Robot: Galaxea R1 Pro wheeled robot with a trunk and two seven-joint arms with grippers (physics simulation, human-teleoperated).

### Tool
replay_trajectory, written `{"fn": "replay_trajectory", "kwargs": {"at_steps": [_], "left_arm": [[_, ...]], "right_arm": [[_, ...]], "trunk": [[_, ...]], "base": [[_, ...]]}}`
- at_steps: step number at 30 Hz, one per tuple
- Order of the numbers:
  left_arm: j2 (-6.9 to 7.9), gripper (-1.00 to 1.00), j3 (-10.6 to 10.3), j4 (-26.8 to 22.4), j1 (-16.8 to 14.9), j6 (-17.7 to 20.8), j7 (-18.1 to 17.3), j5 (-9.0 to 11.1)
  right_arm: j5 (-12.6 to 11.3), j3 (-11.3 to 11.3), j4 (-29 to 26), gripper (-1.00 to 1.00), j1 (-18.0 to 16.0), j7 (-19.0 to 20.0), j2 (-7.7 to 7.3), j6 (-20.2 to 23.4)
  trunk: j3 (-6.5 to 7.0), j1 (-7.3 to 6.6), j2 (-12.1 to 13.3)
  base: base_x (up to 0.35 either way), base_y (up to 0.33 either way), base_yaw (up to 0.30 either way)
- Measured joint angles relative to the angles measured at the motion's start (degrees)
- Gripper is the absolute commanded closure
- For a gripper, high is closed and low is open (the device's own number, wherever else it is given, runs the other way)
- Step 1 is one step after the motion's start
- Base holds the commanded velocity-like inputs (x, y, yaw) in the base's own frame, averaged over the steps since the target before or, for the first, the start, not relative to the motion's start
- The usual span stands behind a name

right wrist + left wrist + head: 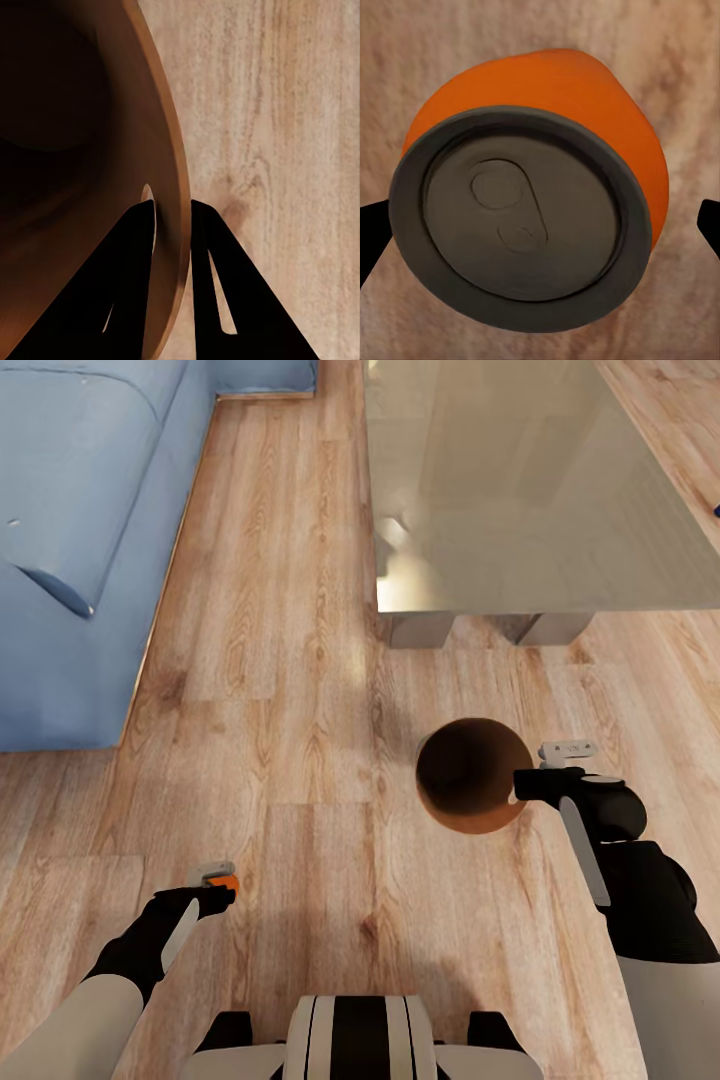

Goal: Put the three can of soda from the living room inside the tash can in the kitchen.

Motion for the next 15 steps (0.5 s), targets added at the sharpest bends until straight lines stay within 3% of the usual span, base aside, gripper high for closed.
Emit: {"fn": "replay_trajectory", "kwargs": {"at_steps": [2, 3, 15], "left_arm": [[0.0, -1.0, -0.01, 0.0, 0.0, 0.0, 0.0, 0.0], [0.0, 1.0, -0.01, 0.0, 0.0, 0.0, 0.0, 0.0], [0.0, 1.0, -0.01, 0.0, -0.01, -0.75, 0.04, -0.02]], "right_arm": [[0.11, 0.36, 0.01, 1.0, 0.02, -0.03, 0.0, -0.01], [-0.14, 0.37, -0.01, 1.0, 0.01, 0.0, 0.0, -0.03], [0.03, 2.18, 0.8, 1.0, 0.08, -0.08, 0.04, -0.09]], "trunk": [[-0.08, 0.0, 0.0], [-0.11, 0.0, 0.0], [-0.16, 0.0, 0.0]], "base": [[0.0, 0.0, 0.0], [0.0, 0.0, 0.0], [0.0, 0.0, 0.0]]}}
